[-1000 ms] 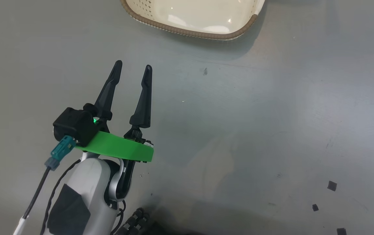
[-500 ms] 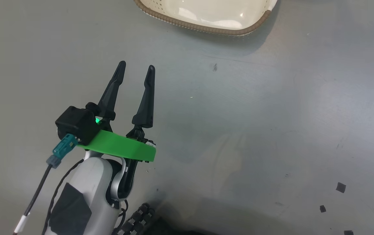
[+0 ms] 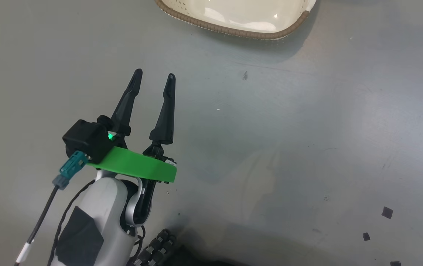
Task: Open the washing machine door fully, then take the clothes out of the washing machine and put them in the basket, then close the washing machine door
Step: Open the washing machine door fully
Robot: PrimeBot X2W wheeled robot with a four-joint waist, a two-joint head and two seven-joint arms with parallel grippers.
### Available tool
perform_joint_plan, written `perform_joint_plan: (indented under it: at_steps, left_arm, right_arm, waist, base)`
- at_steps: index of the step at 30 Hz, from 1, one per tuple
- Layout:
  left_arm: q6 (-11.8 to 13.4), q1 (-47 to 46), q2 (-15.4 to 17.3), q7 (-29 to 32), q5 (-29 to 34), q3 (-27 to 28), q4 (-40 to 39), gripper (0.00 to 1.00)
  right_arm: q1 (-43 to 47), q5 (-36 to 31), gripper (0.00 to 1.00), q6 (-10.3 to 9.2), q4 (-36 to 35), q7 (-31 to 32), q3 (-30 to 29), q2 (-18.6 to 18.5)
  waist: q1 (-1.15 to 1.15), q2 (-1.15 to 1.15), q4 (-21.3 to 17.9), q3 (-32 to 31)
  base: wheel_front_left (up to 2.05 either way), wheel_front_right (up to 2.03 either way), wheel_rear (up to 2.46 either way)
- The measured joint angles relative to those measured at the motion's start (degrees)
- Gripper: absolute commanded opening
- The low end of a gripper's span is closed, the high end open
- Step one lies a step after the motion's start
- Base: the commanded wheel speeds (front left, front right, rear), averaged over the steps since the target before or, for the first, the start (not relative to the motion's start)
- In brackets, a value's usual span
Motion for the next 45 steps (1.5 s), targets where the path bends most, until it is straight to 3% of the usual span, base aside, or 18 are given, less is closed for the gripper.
perform_joint_plan:
  at_steps: [24, 45]
  left_arm:
    - [0.02, -0.74, -0.03, 0.00, 0.00, 0.18, 0.81, 1.00]
    - [0.27, -0.49, -0.02, 0.00, 0.86, 0.77, 1.82, 1.00]
  right_arm:
    - [1.07, 4.60, 0.00, 0.19, 6.57, 4.14, -1.38, -0.37]
    - [5.91, 8.60, 0.00, 2.31, 12.21, 6.12, 1.22, 0.49]
  waist:
    - [0.00, 0.00, -0.57, -2.75]
    - [0.00, 0.00, -2.18, -7.70]
  base:
    - [0.00, 0.00, 0.00]
    - [0.00, 0.00, 0.00]
